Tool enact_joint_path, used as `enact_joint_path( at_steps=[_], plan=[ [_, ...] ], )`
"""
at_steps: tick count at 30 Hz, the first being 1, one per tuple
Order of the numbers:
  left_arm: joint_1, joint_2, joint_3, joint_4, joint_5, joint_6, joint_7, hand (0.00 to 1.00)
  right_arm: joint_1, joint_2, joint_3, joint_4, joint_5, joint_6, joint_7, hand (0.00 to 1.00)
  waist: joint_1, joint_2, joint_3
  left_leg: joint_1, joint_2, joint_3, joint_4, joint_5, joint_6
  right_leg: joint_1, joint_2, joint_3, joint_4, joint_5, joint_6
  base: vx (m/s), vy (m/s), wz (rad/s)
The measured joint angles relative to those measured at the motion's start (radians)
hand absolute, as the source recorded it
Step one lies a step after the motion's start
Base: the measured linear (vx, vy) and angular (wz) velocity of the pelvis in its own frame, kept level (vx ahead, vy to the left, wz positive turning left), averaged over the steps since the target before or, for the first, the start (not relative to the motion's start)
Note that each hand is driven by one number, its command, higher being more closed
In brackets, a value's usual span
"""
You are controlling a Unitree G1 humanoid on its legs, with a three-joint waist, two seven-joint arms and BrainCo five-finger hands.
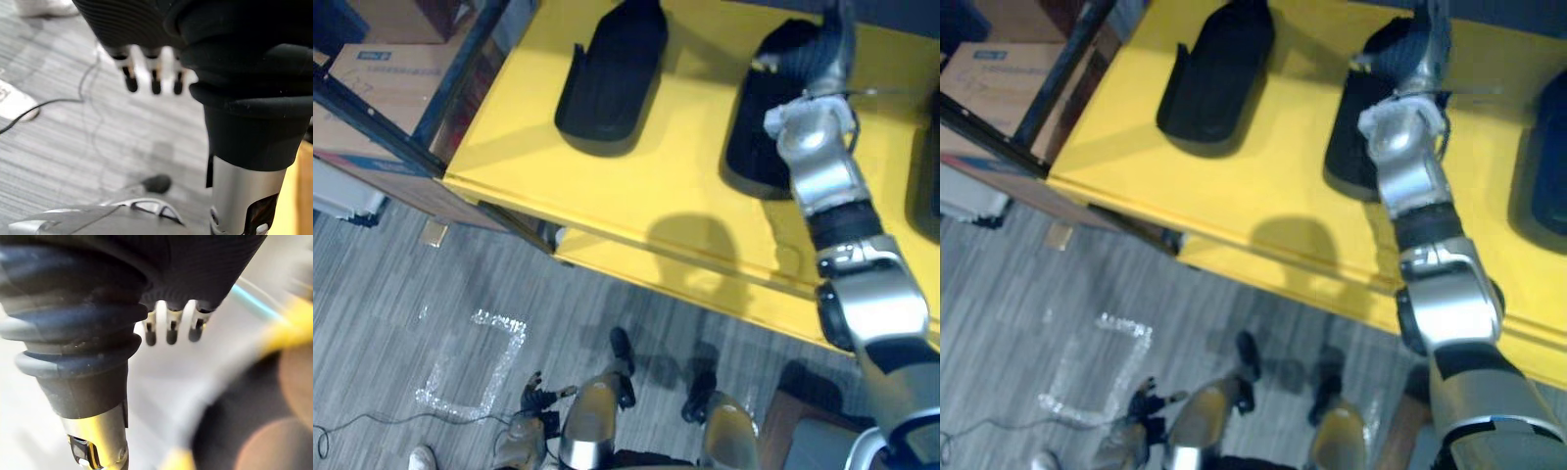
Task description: Walk over and take plastic housings, then place them on the shelf
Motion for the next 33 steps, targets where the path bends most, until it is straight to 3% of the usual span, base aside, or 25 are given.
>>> enact_joint_path(
  at_steps=[5, 9, 11, 16, 19, 22, 26, 28, 33],
  plan=[
    [0.000, -0.004, -0.002, 0.023, 0.005, 0.000, -0.005, 0.00, 0.005, 0.001, 0.004, -0.020, -0.045, 0.002, -0.008, 0.00, -0.002, -0.001, -0.032, 0.041, -0.005, -0.002, -0.027, 0.006, -0.006, 0.070, 0.015, -0.021, -0.066, 0.017, 0.017, 0.11, 0.005, 0.06],
    [0.002, -0.003, 0.002, 0.049, 0.016, 0.012, -0.008, 0.00, 0.012, 0.003, 0.010, -0.019, -0.050, 0.003, -0.009, 0.00, -0.001, -0.021, -0.092, 0.058, -0.001, 0.008, -0.028, 0.005, -0.008, 0.133, 0.038, -0.037, -0.162, 0.052, 0.025, 0.13, -0.012, 0.02],
    [0.017, 0.001, 0.004, 0.056, 0.021, 0.027, -0.008, 0.00, 0.013, 0.004, 0.021, -0.019, -0.050, -0.003, -0.008, 0.00, -0.003, -0.046, -0.144, 0.079, 0.000, 0.023, -0.029, 0.005, -0.008, 0.174, 0.051, -0.038, -0.223, 0.075, 0.027, 0.09, -0.017, -0.10],
    [0.038, 0.008, 0.023, 0.087, 0.052, 0.044, -0.007, 0.00, 0.011, -0.005, 0.019, -0.064, -0.040, -0.088, 0.009, 0.00, -0.026, -0.084, -0.222, 0.113, 0.016, 0.027, -0.035, 0.009, -0.023, 0.225, 0.078, -0.035, -0.290, 0.126, 0.020, 0.04, -0.024, -0.13],
    [0.038, 0.010, 0.054, 0.109, 0.060, 0.049, -0.007, 0.00, 0.011, -0.074, 0.019, -0.191, -0.008, -0.123, 0.025, 0.00, -0.035, -0.094, -0.243, 0.116, 0.020, 0.034, -0.037, 0.006, -0.027, 0.226, 0.085, -0.018, -0.305, 0.131, 0.017, -0.04, 0.017, -0.14],
    [0.049, 0.009, 0.073, 0.134, 0.060, 0.051, -0.001, 0.00, 0.018, -0.128, 0.016, -0.297, 0.020, -0.125, 0.039, 0.00, -0.058, -0.095, -0.258, 0.118, 0.037, 0.049, -0.038, -0.015, -0.036, 0.225, 0.103, -0.010, -0.322, 0.151, 0.009, -0.11, 0.065, -0.14],
    [0.069, 0.010, 0.133, 0.183, 0.062, 0.070, 0.005, 0.00, 0.095, -0.221, -0.008, -0.496, 0.035, -0.126, 0.052, 0.00, -0.092, -0.119, -0.300, 0.121, 0.045, 0.093, -0.038, -0.028, -0.037, 0.218, 0.111, 0.015, -0.359, 0.165, 0.002, -0.10, 0.075, -0.22],
    [0.084, 0.013, 0.138, 0.196, 0.073, 0.072, 0.011, 0.00, 0.171, -0.287, -0.046, -0.586, 0.064, -0.123, 0.053, 0.00, -0.105, -0.141, -0.342, 0.116, 0.043, 0.147, -0.036, -0.021, -0.039, 0.201, 0.096, 0.023, -0.380, 0.171, 0.009, -0.04, 0.111, -0.26],
    [0.111, 0.012, 0.167, 0.231, 0.092, 0.070, 0.016, 0.00, 0.333, -0.366, -0.161, -0.688, 0.105, -0.085, 0.025, 0.00, -0.141, -0.159, -0.376, 0.122, 0.023, 0.196, -0.038, -0.043, -0.010, 0.197, 0.071, 0.045, -0.397, 0.195, 0.021, 0.02, 0.101, -0.25]
  ],
)
